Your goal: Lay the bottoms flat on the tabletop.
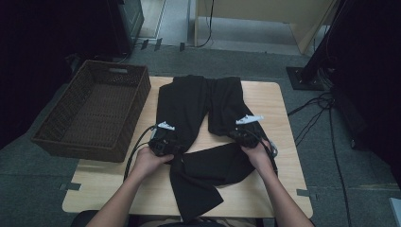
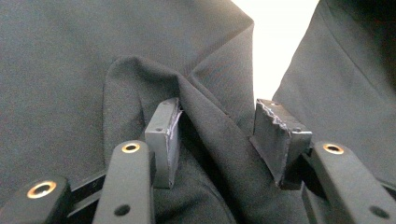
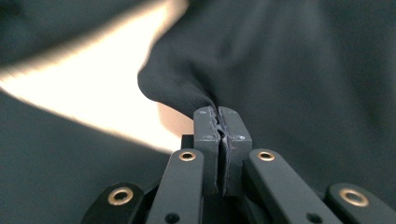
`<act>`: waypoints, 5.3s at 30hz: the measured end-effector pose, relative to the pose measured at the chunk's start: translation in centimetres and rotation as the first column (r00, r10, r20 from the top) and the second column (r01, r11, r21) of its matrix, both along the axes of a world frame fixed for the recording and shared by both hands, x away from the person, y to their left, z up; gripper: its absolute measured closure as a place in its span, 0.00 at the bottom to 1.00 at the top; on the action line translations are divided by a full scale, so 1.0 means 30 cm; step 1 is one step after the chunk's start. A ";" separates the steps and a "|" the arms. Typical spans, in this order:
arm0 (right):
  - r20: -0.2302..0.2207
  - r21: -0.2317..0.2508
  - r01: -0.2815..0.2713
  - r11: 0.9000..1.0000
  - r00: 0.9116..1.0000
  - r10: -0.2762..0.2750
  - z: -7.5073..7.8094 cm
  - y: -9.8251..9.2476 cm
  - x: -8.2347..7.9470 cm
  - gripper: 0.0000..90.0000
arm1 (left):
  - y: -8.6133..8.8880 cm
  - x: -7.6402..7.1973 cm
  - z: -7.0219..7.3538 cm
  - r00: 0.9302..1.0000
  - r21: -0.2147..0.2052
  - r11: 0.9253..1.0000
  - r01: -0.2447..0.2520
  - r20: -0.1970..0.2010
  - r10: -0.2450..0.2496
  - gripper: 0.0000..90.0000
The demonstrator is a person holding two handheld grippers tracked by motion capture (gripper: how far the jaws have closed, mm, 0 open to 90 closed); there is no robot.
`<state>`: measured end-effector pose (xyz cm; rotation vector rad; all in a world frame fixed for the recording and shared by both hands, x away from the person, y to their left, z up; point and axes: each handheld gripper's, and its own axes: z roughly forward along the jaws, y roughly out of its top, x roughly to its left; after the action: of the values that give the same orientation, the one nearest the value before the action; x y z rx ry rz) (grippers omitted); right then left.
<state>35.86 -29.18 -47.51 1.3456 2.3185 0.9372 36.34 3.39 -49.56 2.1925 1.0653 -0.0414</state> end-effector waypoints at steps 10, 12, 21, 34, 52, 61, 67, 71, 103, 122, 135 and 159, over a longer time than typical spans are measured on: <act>0.090 0.199 -0.108 0.974 0.992 0.092 0.252 0.279 0.242 0.95 | -0.003 -0.002 -0.001 1.000 0.012 1.000 0.015 0.017 -0.015 0.58; 0.166 0.299 -0.090 0.950 0.985 0.041 0.267 0.310 0.304 0.75 | -0.003 -0.005 -0.003 0.999 0.011 1.000 0.020 0.030 -0.020 0.58; 0.058 0.204 -0.069 0.976 0.997 0.059 0.155 0.234 0.182 0.63 | -0.002 -0.006 -0.008 1.000 -0.008 1.000 0.007 0.029 -0.007 0.57; 0.014 0.149 -0.075 0.986 0.997 0.074 -0.065 0.166 -0.191 0.56 | 0.008 -0.009 0.002 1.000 0.009 1.000 0.005 0.021 -0.005 0.56; -0.014 0.073 -0.057 0.996 0.998 0.058 -0.080 0.117 -0.292 0.99 | 0.009 -0.010 -0.003 1.000 0.008 1.000 0.000 0.025 0.000 0.56; 0.092 0.153 0.006 0.988 0.996 -0.020 0.100 -0.005 -0.283 0.99 | 0.009 -0.010 -0.003 1.000 0.006 1.000 -0.002 0.023 0.002 0.57; 0.178 0.186 0.007 0.983 0.983 -0.040 0.259 -0.042 -0.246 0.99 | 0.009 -0.009 -0.004 1.000 0.006 1.000 -0.001 0.022 0.001 0.56; 0.194 0.176 -0.061 0.983 0.981 0.026 0.326 0.045 -0.190 0.99 | 0.010 -0.009 -0.003 1.000 0.003 1.000 -0.003 0.019 0.002 0.56; 0.141 0.106 -0.031 0.994 0.990 0.016 -0.034 0.110 -0.078 0.61 | 0.000 0.026 -0.018 0.996 -0.006 0.999 -0.047 0.077 0.047 0.60; 0.068 -0.021 -0.007 1.000 0.998 0.009 -0.124 0.064 -0.097 0.62 | 0.094 -0.057 0.084 0.991 -0.032 0.995 -0.096 0.085 0.099 0.49; 0.033 0.005 0.014 1.000 0.999 -0.014 -0.091 -0.047 -0.249 0.58 | 0.072 -0.058 0.026 0.993 -0.054 0.992 -0.118 -0.023 0.117 0.58; 0.121 0.159 -0.052 0.986 0.992 0.033 -0.049 0.225 -0.007 0.65 | 0.066 -0.264 0.047 0.990 -0.094 0.987 0.131 -0.031 -0.135 0.99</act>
<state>35.66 -22.43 -48.98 1.2668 2.2309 1.2077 28.43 5.36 -48.15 2.1836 0.9172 -0.1884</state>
